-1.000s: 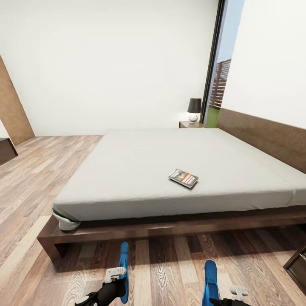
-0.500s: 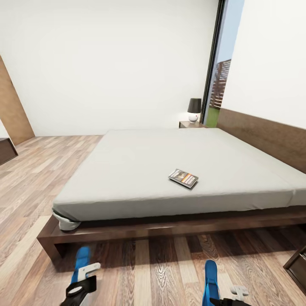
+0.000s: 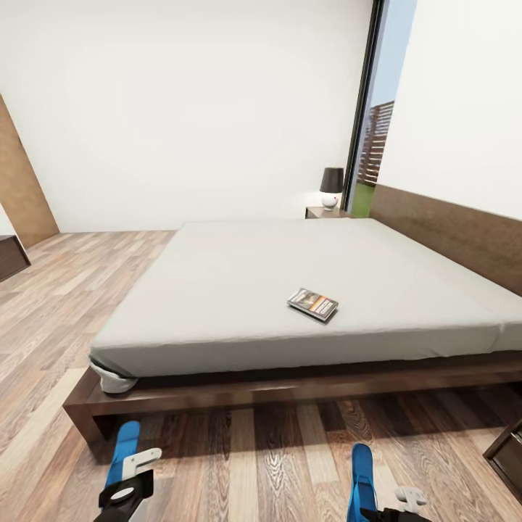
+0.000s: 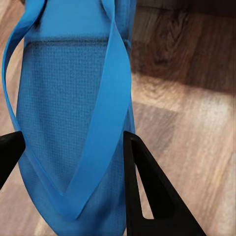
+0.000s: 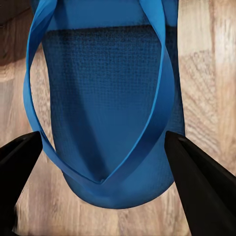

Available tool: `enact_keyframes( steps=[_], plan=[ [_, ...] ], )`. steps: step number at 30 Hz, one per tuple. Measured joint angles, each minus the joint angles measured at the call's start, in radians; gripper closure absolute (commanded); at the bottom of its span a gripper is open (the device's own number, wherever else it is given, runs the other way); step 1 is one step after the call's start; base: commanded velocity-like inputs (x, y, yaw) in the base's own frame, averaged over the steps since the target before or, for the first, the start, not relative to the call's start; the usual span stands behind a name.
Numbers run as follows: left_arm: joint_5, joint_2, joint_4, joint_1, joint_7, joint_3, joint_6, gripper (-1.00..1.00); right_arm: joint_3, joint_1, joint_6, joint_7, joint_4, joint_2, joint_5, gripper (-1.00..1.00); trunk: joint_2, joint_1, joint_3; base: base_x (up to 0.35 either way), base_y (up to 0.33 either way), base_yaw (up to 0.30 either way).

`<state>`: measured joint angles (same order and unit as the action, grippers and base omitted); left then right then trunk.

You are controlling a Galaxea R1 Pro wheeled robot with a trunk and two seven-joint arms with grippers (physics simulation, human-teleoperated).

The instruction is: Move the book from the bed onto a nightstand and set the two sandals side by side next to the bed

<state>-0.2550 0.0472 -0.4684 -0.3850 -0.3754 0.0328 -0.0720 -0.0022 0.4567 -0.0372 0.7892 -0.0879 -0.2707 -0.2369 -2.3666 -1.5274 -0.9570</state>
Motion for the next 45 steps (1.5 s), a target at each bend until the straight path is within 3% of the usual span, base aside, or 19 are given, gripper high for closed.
enact_keyframes(
  steps=[2,4,8,9,12,13,17,27,31,38,39,40,42,43,45],
  plan=[
    [-0.001,0.0,0.0,0.0,0.003,0.0,0.001,1.0,-0.008,0.001,-0.014,0.003,-0.009,-0.012,-0.001,1.0,0.0,0.0,0.0,0.0,0.0,0.0],
    [-0.002,-0.001,0.0,0.0,0.004,0.001,0.001,1.0,-0.018,0.004,-0.079,0.007,-0.041,-0.042,-0.003,1.0,0.0,0.0,0.0,0.0,0.0,0.0],
    [-0.003,-0.003,0.0,0.0,0.005,0.001,0.001,1.0,-0.025,0.006,-0.313,0.05,-0.23,-0.059,-0.04,1.0,0.0,0.0,0.0,0.0,0.0,0.0],
    [-0.003,-0.004,0.0,0.0,0.005,0.002,0.001,1.0,-0.029,0.006,-0.388,0.074,-0.299,-0.062,-0.075,1.0,0.0,0.0,0.0,0.0,0.0,0.0],
    [-0.002,-0.007,0.0,0.0,0.004,0.002,0.001,1.0,-0.034,0.005,-0.477,0.157,-0.39,-0.081,-0.176,1.0,0.0,0.0,0.0,0.0,0.0,0.0],
    [-0.003,-0.007,0.0,0.0,0.004,0.003,0.0,1.0,-0.035,0.005,-0.517,0.199,-0.418,-0.089,-0.228,1.0,0.0,0.0,0.0,0.0,0.0,0.0],
    [-0.004,-0.009,0.0,0.0,0.004,0.004,-0.002,1.0,-0.032,0.005,-0.618,0.24,-0.465,-0.097,-0.286,1.0,-0.007,-0.004,-0.003,0.0,0.0,0.0],
    [-0.003,-0.01,0.001,0.0,0.004,0.005,-0.004,1.0,-0.033,0.004,-0.651,0.248,-0.474,-0.101,-0.301,1.0,-0.077,-0.042,-0.034,0.0,0.0,0.0],
    [-0.004,-0.012,0.002,0.0,0.005,0.006,-0.003,1.0,-0.034,0.005,-0.652,0.249,-0.473,-0.119,-0.302,1.0,-0.105,-0.057,-0.047,0.0,0.0,0.0],
    [-0.001,-0.032,-0.024,0.0,0.0,0.004,-0.014,1.0,-0.034,0.005,-0.653,0.25,-0.473,-0.128,-0.303,1.0,-0.134,-0.074,-0.071,0.0,0.0,0.0],
    [0.0,-0.033,-0.043,-0.001,-0.001,0.004,-0.028,1.0,-0.034,0.005,-0.653,0.249,-0.473,-0.128,-0.303,1.0,-0.134,-0.075,-0.075,0.0,0.0,0.0],
    [0.005,-0.033,-0.104,-0.012,-0.002,0.005,-0.136,1.0,-0.033,0.004,-0.652,0.25,-0.473,-0.128,-0.303,1.0,-0.134,-0.075,-0.079,0.0,0.0,0.0],
    [0.008,-0.029,-0.176,-0.029,0.001,0.004,-0.289,1.0,-0.034,0.004,-0.653,0.25,-0.473,-0.128,-0.303,1.0,-0.135,-0.076,-0.086,0.0,0.0,0.0],
    [0.009,-0.028,-0.199,-0.034,0.002,0.004,-0.334,1.0,-0.034,0.005,-0.653,0.25,-0.474,-0.128,-0.303,1.0,-0.135,-0.076,-0.09,0.0,0.0,0.0],
    [0.02,-0.027,-0.213,-0.036,0.003,0.003,-0.364,1.0,-0.034,0.005,-0.653,0.25,-0.474,-0.129,-0.303,1.0,-0.135,-0.077,-0.098,0.0,0.0,0.0]
  ],
)
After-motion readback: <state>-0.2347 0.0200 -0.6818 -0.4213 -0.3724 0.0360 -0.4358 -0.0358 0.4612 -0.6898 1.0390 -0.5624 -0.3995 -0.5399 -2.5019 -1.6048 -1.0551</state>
